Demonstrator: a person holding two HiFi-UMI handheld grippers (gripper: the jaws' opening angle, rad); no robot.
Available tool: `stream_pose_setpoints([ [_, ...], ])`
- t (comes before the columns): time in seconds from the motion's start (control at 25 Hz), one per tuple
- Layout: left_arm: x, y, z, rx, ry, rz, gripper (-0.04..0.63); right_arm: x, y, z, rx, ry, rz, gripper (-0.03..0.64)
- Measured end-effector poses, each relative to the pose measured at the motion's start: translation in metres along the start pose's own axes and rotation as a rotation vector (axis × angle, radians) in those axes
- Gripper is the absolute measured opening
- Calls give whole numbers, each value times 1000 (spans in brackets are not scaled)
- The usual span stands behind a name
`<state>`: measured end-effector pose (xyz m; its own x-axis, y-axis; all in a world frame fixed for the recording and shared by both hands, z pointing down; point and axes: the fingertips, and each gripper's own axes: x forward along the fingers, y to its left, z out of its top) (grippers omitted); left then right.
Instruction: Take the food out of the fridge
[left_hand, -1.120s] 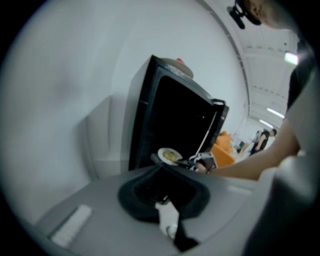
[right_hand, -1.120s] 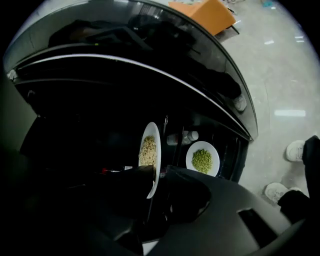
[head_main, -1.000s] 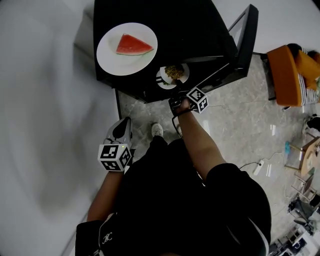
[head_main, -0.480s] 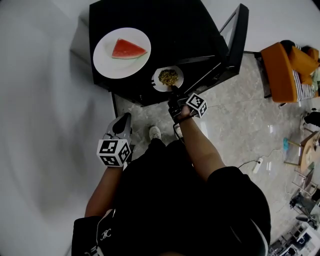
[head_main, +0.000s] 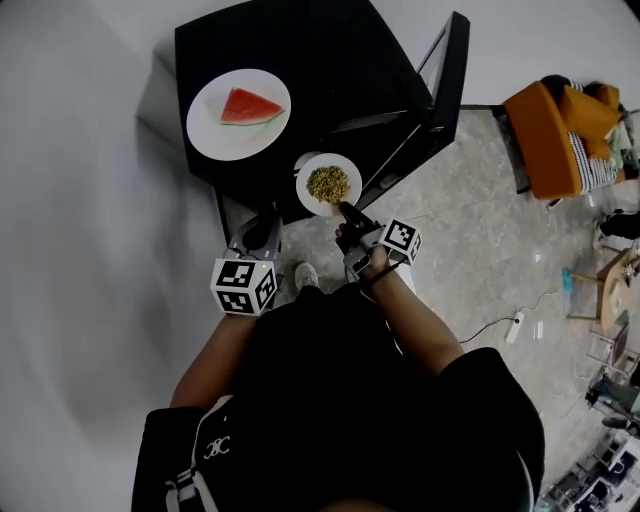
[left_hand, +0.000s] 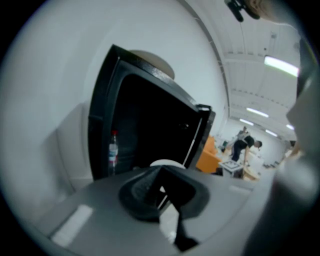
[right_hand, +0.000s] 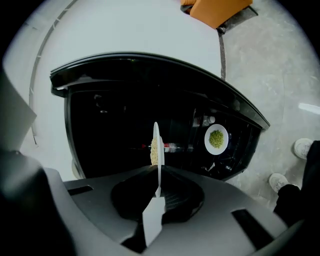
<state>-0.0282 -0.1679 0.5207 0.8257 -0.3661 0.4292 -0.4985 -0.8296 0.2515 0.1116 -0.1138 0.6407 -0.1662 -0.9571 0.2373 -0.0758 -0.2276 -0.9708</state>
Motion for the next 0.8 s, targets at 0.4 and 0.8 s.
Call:
stream_pose_setpoints([
  [0.4, 21, -27, 18, -31, -41, -101, -2, -99, 75, -10, -8, -27, 35, 11],
  [0.8, 65, -24, -10, 2, -71, -228, -3, -115, 124, -16, -75, -55, 102, 11],
])
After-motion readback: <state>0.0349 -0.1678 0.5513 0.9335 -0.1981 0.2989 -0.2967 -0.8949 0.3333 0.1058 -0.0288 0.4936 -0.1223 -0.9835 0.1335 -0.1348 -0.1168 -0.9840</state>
